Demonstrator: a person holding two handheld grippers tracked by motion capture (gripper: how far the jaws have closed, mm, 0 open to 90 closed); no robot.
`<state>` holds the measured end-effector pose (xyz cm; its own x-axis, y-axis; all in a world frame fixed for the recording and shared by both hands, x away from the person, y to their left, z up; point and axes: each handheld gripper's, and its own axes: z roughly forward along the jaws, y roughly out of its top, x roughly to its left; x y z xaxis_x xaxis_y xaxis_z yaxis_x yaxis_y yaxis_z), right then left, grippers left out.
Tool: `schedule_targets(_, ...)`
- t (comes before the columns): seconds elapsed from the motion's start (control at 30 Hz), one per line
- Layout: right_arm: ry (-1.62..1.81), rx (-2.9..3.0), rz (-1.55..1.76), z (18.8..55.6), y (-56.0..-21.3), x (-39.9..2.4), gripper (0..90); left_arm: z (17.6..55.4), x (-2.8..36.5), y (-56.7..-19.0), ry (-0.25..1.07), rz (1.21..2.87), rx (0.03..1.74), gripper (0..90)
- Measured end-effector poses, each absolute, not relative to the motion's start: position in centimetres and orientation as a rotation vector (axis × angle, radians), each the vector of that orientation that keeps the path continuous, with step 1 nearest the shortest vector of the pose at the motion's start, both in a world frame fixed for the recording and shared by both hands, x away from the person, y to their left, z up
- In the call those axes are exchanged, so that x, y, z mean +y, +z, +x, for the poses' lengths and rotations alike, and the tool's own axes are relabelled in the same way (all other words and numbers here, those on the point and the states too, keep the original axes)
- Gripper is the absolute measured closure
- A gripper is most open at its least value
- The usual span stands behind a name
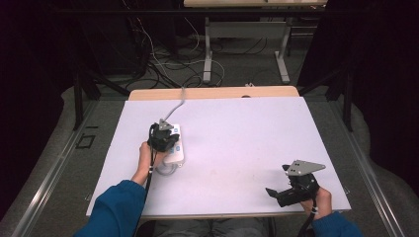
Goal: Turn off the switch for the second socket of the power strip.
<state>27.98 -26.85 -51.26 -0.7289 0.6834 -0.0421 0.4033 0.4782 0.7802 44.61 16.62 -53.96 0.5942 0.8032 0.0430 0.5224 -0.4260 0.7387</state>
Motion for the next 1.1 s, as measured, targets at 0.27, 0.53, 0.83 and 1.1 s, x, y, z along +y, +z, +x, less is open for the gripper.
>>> schedule_targets(0.27, 1.120, 2.381, 0.914, 27.98, -51.25, -26.85, 1.3, 44.60, 16.63, -53.97, 0.516, 2.123, 1.046, 90.0)
schedule_targets(0.53, 1.114, 2.385, 0.922, 27.93, -51.22, -26.85, 1.4, 44.59, 16.62, -53.98, 0.519, 2.123, 1.044, 90.0)
schedule_targets(0.83, 1.118, 2.381, 0.916, 27.97, -51.24, -26.84, 1.4, 44.57, 16.60, -53.99, 0.522, 2.124, 1.043, 90.0)
schedule_targets(1.1, 1.115, 2.378, 0.917, 27.98, -51.26, -26.80, 1.4, 44.50, 16.49, -53.98, 0.528, 2.127, 1.046, 90.0)
